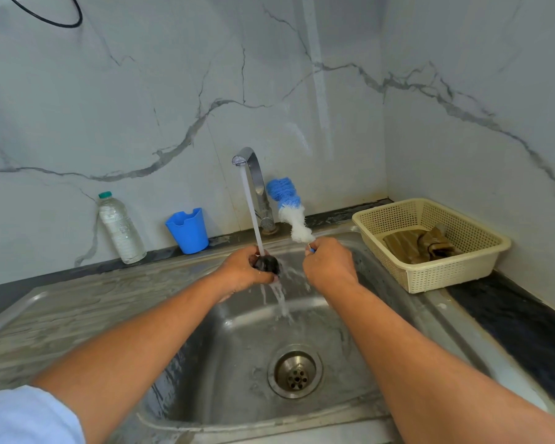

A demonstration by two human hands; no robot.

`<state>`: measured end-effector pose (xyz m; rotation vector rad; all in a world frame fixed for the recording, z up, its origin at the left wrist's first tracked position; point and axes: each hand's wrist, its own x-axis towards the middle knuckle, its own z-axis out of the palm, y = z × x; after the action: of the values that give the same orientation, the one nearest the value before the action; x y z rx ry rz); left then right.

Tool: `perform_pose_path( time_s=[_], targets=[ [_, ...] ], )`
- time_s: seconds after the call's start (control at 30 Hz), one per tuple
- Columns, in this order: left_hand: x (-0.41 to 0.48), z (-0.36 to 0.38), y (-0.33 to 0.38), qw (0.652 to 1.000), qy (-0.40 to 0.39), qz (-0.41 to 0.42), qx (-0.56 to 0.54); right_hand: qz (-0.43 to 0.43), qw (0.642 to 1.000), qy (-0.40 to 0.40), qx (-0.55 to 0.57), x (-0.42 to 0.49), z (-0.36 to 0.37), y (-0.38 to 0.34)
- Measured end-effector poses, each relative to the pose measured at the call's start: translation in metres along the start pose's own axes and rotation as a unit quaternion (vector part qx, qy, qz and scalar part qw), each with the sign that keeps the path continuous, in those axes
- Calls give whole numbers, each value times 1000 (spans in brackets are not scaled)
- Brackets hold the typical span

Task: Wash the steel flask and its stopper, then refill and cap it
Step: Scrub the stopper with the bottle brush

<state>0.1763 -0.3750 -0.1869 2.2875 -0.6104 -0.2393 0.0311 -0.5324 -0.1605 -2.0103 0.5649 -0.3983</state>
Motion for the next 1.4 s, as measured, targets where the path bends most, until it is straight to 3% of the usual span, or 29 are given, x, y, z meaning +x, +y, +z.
perform_pose_path(
  time_s=[0.5, 0.8, 1.1, 1.4],
  targets=[
    [-1, -3, -2, 999, -6, 0, 37, 28, 999, -15, -1, -2, 1, -2],
    [7, -16, -5, 979, -74, -24, 188, 41, 999, -24, -6, 0, 4, -1],
    [42, -46, 20, 972, 12, -16, 232, 34, 999, -25, -15, 1, 4, -3],
    [66, -50, 27, 974, -7, -38, 224, 35, 999, -24, -6, 2, 3, -2]
  ],
)
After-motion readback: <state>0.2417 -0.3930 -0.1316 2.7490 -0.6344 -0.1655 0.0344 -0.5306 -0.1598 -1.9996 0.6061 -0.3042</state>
